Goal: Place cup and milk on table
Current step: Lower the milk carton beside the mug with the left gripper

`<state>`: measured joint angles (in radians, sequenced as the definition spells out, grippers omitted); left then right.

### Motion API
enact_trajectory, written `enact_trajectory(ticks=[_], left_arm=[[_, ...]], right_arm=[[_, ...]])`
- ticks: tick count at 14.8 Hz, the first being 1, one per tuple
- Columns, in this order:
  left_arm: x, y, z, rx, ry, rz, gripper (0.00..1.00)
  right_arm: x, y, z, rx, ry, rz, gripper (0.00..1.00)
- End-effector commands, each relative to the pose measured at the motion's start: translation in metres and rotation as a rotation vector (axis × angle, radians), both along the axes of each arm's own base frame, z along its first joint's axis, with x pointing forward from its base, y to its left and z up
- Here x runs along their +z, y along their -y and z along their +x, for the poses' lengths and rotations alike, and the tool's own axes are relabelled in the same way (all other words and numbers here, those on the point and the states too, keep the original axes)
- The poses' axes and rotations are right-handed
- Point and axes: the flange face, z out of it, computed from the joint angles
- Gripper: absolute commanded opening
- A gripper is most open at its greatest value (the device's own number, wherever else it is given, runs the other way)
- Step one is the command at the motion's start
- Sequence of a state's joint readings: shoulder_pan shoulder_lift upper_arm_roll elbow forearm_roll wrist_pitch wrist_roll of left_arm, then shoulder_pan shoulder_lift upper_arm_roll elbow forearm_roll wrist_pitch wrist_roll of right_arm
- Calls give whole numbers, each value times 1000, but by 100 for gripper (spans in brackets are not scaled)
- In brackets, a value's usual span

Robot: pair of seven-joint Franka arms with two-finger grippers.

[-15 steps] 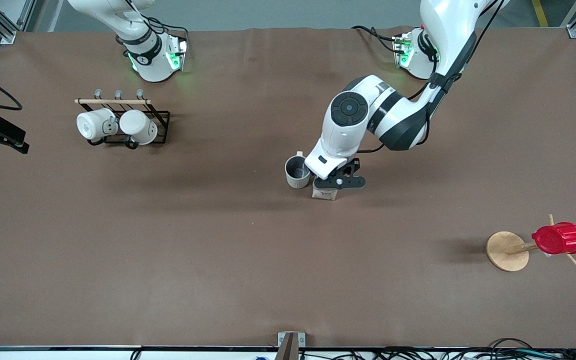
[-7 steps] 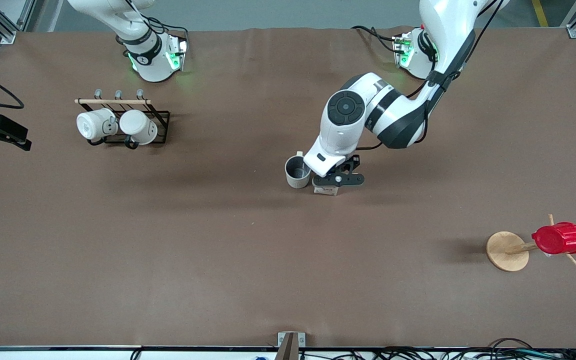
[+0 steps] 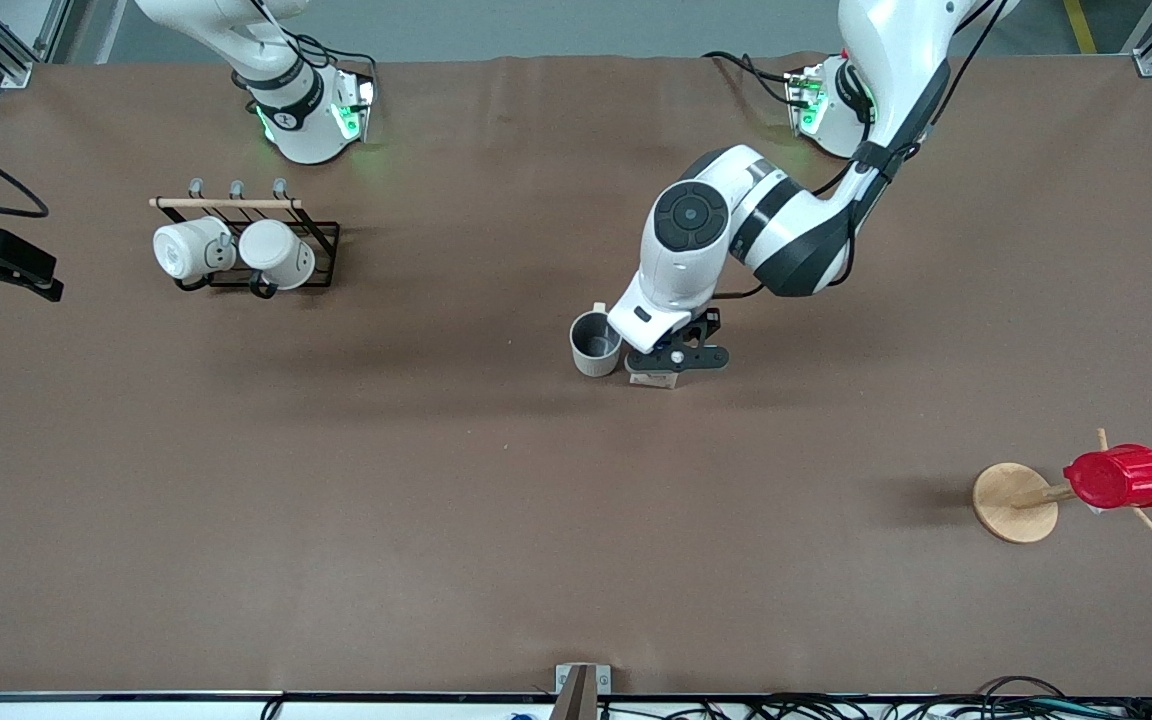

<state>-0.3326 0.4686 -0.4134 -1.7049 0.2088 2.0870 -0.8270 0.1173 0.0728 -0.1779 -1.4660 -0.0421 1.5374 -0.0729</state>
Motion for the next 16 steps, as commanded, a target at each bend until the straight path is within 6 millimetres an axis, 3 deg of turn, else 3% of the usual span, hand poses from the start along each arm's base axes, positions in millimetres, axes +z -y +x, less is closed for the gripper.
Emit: enact_trajectory(ticks=[1,5,6,8,9,14,16], left_arm=[[8,2,-12,10,4,15,8],[9,1,-16,2,-1,15,22],[9,0,-15,4,-1,13,36],[11,0,-14,0,2,12,86],[16,-1,-13,4,11,10,100],[71,-29,9,61,98,-22,100],[96,-54,23,98,139,-31,100]], right_arm=[[3,-2,-3,6,-3,16,100],[2,-1,-2,5,-6,16,100],[2,-1,-3,5,-4,16,100],[2,-1,-3,5,-4,16,100],[2,-1,-2,5,-6,16,100],[2,-1,-2,5,-6,16,100],[2,1,-2,2,-6,16,100]])
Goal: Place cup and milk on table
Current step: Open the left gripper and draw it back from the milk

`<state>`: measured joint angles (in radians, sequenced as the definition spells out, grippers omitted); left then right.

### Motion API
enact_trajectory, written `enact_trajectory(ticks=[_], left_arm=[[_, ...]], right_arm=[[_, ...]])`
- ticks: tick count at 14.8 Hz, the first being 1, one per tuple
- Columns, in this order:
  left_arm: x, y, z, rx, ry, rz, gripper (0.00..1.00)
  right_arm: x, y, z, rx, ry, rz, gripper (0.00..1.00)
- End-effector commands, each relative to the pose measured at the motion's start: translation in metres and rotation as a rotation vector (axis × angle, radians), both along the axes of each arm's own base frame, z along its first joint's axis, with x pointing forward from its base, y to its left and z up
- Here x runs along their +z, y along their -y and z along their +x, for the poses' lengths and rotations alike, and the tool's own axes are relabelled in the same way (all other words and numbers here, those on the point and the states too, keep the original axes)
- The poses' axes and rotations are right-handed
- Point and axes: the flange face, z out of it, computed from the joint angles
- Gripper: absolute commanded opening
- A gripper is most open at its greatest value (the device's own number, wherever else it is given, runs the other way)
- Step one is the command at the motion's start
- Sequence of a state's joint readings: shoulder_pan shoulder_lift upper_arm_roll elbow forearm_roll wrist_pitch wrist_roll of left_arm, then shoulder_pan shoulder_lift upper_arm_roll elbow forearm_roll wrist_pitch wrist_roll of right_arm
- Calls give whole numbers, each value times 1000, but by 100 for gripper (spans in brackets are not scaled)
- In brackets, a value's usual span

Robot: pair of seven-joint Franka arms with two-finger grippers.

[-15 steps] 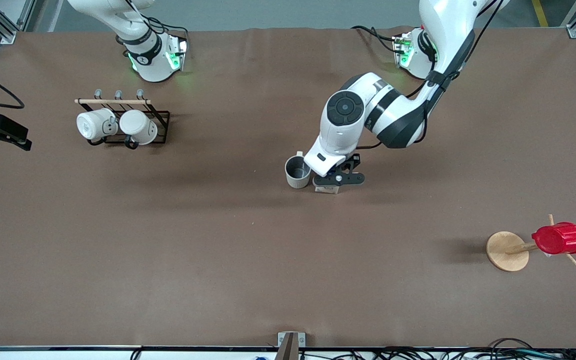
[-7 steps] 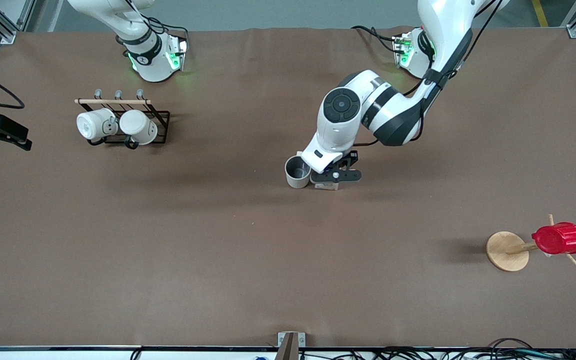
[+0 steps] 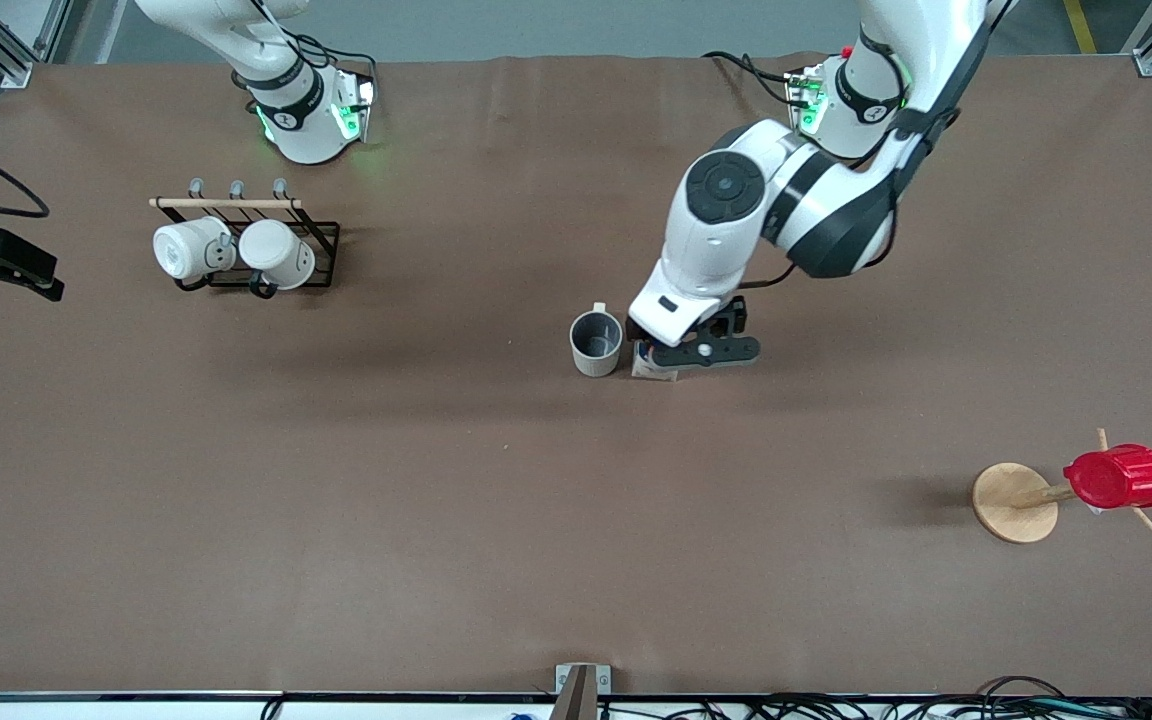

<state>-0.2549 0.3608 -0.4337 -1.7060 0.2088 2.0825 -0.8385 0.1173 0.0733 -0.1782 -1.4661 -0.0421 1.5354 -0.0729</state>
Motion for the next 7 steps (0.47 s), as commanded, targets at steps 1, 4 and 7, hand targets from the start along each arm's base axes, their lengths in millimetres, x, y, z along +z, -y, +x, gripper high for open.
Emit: enact_trajectory(ticks=[1,4,7], left_arm=[[40,-27,4,36,59,2,100],[64,-68,18,82,94,1,100],[82,-120,39,51,96,-29,100]], right_arm=[[2,1,-2,2,-3,16,100],[2,1,-2,2,-3,16,100],[2,0,-2,1,-1,25,100]])
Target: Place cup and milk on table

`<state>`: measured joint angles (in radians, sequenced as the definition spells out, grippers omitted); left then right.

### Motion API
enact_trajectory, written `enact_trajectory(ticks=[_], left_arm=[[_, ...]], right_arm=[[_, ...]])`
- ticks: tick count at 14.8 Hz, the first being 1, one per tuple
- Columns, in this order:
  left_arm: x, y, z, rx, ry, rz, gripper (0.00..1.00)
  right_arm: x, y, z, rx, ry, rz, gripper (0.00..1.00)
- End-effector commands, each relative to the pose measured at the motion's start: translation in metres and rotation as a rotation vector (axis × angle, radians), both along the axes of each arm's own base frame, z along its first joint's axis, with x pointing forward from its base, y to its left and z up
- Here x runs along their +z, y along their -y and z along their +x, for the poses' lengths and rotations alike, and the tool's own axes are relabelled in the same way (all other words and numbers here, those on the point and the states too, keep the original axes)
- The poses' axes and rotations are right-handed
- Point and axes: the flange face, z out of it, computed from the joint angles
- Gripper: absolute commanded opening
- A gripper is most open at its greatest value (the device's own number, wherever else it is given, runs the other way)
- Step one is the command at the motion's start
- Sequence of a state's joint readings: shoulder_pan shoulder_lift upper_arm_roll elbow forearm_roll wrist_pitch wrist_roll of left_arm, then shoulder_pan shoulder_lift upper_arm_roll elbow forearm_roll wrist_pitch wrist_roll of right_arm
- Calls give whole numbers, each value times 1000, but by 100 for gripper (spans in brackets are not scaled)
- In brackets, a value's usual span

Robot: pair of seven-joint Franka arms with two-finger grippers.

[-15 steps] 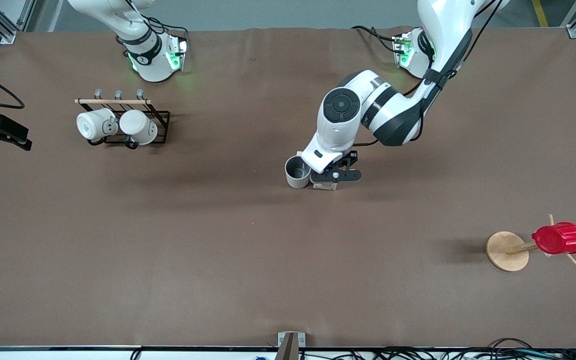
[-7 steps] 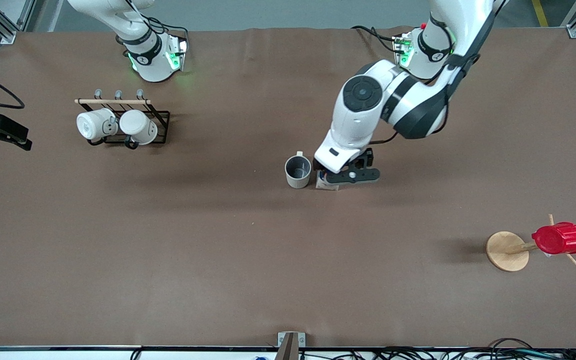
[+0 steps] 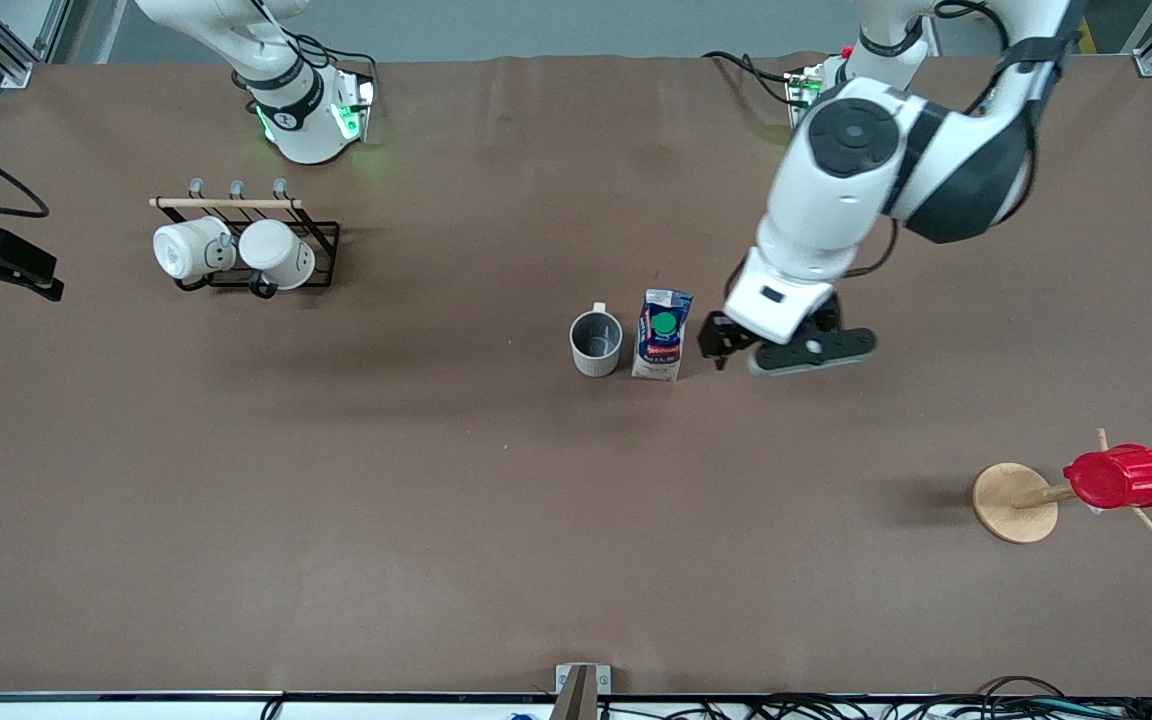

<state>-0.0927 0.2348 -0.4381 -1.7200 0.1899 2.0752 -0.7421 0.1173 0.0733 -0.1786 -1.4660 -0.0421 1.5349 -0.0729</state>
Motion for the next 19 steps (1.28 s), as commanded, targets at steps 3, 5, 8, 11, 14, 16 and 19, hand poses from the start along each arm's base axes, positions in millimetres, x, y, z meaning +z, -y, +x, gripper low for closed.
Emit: enact_trajectory(ticks=[3,5,8,11,14,16,19], left_arm=[[35,-71,11,-70,-32,-32,100],[57,-85,11,-109,-41,-15,100],[89,-104,16,-121,-45,-4,100],[102,-124,16,-128,-69,5,100],[127,-145,7,-121,-55,-15,100],[140,-157,0,-100,-42,-19,100],[149,-166,-28,-117,-55,1,100]], right_arm=[[3,-2,-2,1,7,43,100],[4,1,-1,-4,14,76,100],[3,2,-2,-5,7,67,100],[3,2,-2,0,7,62,100],[3,3,-2,1,6,58,100],[3,3,-2,1,8,58,100],[4,2,-2,6,12,56,100]])
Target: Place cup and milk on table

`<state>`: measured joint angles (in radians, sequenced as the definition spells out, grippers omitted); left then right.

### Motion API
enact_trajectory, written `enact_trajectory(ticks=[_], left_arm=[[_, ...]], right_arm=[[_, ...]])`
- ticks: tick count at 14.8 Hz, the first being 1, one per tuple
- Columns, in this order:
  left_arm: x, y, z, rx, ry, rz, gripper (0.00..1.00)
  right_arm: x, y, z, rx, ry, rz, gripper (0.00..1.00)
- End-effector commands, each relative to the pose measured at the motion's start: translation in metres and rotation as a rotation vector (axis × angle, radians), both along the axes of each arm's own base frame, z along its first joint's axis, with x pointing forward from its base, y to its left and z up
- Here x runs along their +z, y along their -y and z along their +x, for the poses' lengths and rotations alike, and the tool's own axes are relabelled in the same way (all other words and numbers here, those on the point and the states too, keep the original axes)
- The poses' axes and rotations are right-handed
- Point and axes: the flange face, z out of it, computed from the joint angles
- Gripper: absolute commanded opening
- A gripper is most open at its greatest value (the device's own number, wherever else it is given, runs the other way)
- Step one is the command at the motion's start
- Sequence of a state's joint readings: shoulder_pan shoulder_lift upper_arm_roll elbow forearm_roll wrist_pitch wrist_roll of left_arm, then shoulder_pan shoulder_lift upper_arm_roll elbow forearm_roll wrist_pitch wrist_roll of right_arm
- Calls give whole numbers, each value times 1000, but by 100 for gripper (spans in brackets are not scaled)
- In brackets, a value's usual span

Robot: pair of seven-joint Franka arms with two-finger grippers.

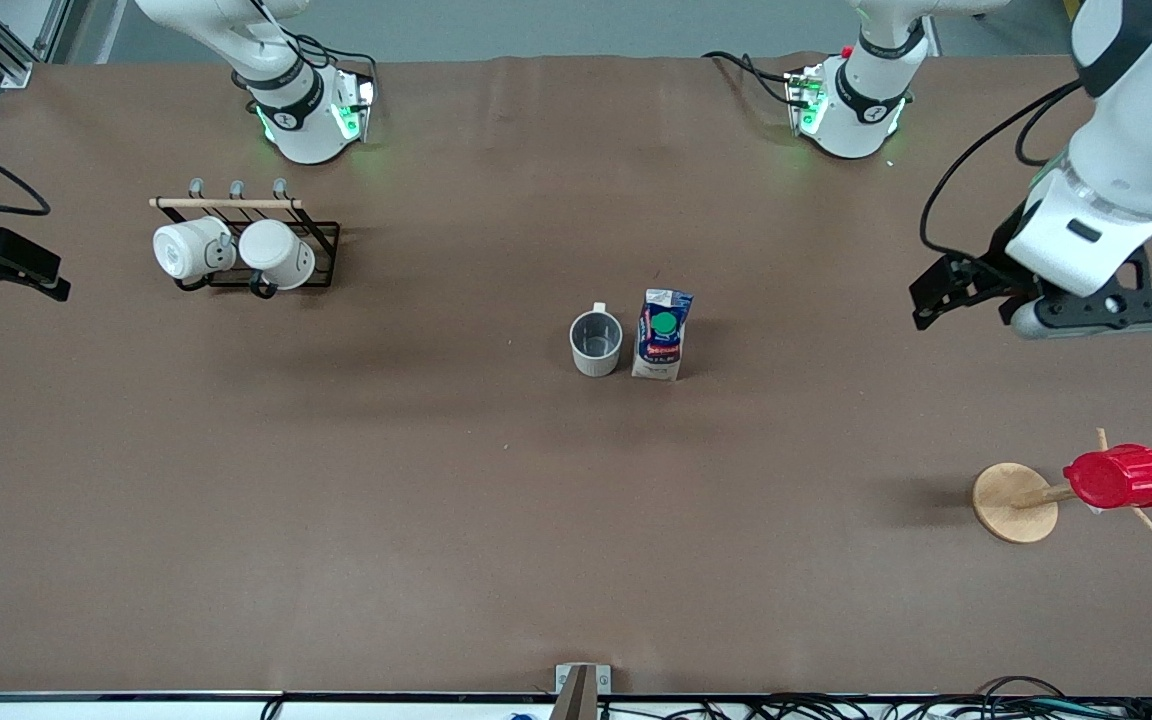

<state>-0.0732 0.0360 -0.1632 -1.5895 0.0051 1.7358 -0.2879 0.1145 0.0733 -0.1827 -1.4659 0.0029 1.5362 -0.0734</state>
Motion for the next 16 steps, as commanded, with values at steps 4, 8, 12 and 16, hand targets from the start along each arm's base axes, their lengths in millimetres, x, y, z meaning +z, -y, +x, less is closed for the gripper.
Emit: enact_trajectory(ticks=[4,8,12,16], left_arm=[[13,-48,-30,-138,-9,-27,100],[15,-65,-14,-111,-35,-43,100],[15,-67,-6,-110,-94,-32,100],[11,-50,-8,-129,-90,51,100]], right_arm=[[3,3,-1,10,5,-4,100],[3,3,-1,10,7,-4,100],[3,2,-2,10,2,-10,100],[3,4,-2,7,0,-10,100]])
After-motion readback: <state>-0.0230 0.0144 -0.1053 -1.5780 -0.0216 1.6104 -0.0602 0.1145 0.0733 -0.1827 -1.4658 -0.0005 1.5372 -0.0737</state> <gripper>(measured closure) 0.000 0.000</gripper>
